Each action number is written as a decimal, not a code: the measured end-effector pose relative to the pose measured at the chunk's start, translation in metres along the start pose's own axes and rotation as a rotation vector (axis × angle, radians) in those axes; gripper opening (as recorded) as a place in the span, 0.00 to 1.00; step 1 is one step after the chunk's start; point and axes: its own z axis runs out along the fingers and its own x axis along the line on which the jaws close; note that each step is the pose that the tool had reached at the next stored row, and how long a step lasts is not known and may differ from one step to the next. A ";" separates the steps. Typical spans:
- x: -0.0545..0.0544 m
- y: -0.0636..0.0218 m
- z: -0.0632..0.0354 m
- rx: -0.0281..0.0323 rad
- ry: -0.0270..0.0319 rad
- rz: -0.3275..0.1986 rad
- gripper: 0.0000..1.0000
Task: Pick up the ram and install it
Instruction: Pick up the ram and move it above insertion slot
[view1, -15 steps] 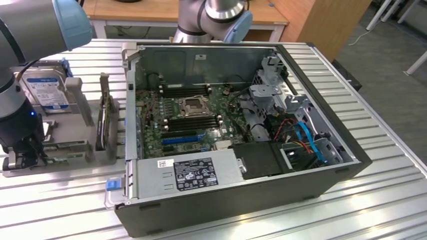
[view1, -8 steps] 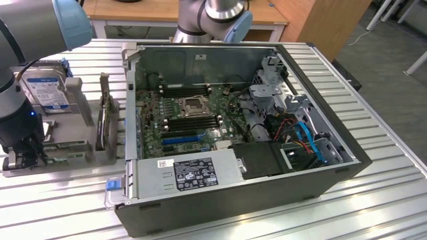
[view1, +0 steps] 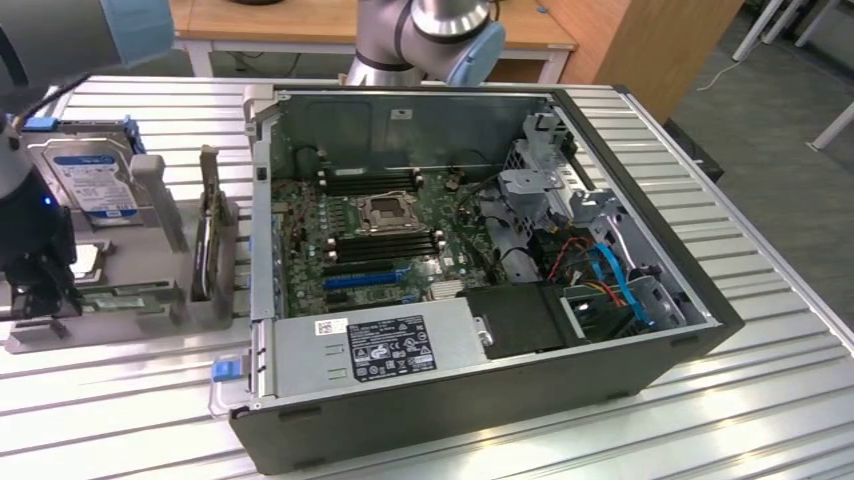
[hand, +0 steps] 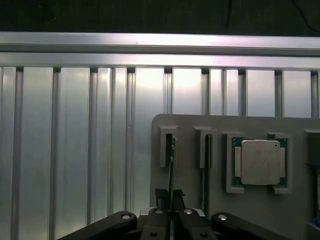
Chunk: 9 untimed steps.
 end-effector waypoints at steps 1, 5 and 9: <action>0.000 0.0002 -0.0045 -0.0001 0.0000 0.000 0.14; 0.000 0.0009 -0.0206 -0.0001 0.0008 -0.023 0.14; 0.000 0.0014 -0.0316 -0.0002 0.0029 -0.075 0.14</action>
